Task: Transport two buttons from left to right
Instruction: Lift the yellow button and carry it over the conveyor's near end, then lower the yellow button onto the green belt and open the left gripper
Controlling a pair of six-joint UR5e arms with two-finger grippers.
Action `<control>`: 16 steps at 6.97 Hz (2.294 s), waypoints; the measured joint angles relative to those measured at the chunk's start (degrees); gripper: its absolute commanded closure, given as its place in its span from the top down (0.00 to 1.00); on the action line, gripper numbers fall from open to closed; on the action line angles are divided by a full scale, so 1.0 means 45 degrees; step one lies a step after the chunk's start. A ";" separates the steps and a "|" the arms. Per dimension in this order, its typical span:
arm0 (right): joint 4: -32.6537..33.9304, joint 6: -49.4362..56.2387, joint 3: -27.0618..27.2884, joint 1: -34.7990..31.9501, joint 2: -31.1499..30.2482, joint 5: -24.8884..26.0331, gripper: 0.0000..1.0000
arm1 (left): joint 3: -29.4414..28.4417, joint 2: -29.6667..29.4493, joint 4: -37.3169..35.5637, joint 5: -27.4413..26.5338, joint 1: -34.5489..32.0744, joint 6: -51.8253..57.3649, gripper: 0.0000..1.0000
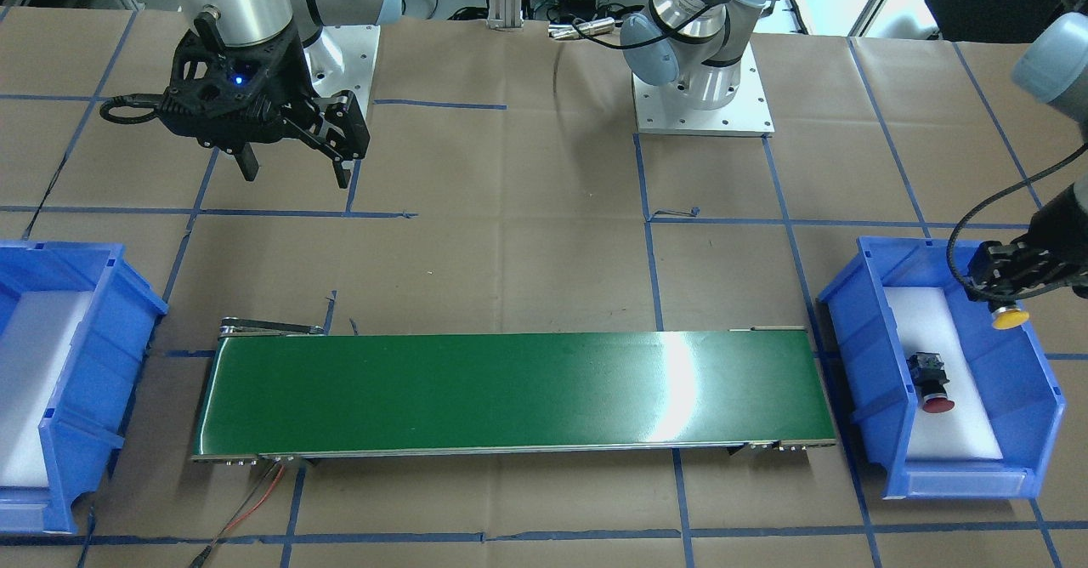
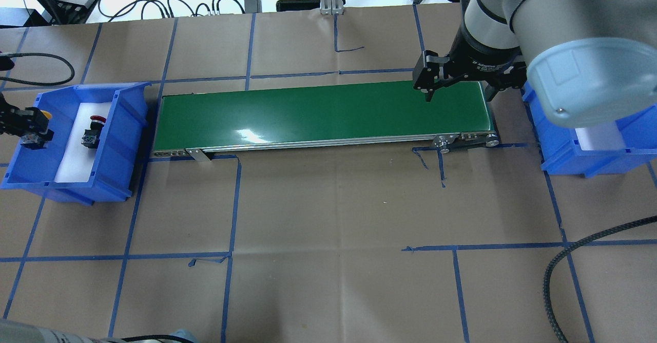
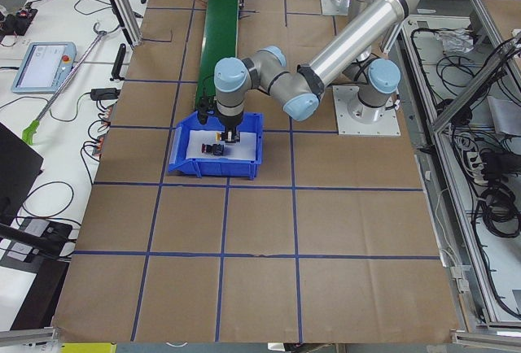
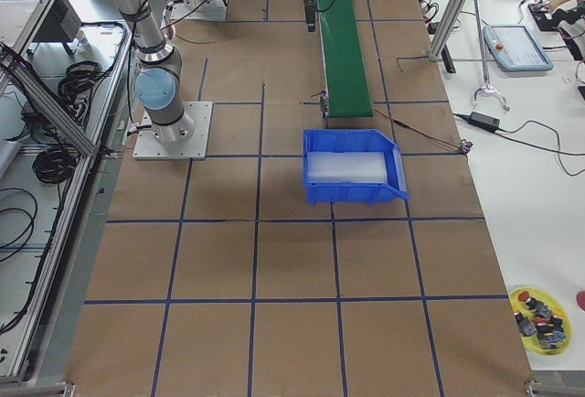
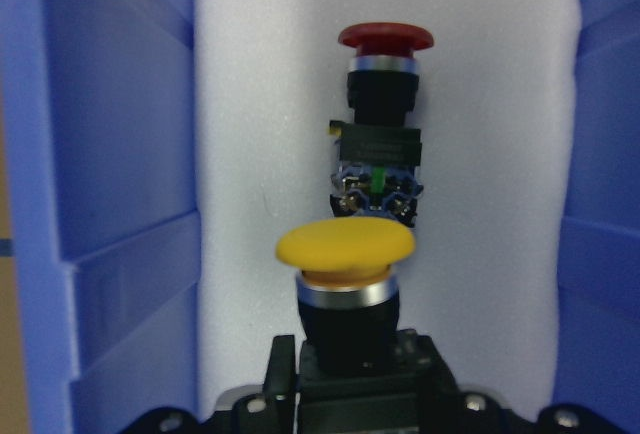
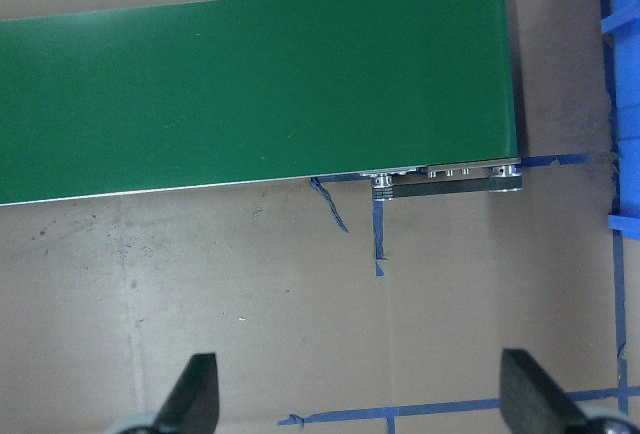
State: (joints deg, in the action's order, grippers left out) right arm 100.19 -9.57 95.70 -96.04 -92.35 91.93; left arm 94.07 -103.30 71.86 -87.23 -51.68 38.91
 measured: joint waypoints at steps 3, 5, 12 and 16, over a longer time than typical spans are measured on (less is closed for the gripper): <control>0.0000 0.0021 0.0019 0.0012 -0.0019 0.0005 1.00 | -0.2636 -0.0373 0.2297 -0.0038 -0.1354 -0.0964 0.13; -0.0023 0.0022 0.0021 -0.0013 -0.0050 0.0013 1.00 | -0.3105 -0.0624 0.2492 -0.0098 -0.3496 -0.3242 0.13; -0.0169 -0.0079 0.0042 -0.0050 -0.0099 0.0026 1.00 | -0.0838 -0.1949 -0.0678 -0.0216 -0.6554 -0.6668 0.13; -0.0156 -0.0061 0.0025 -0.0011 -0.0110 0.0011 1.00 | 0.0708 -0.2223 -0.3040 -0.0658 -0.6610 -0.6727 0.99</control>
State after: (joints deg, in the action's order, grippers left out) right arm 99.49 -9.85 95.81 -96.08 -92.85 91.98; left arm 97.26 -113.31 58.18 -90.19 -81.42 8.64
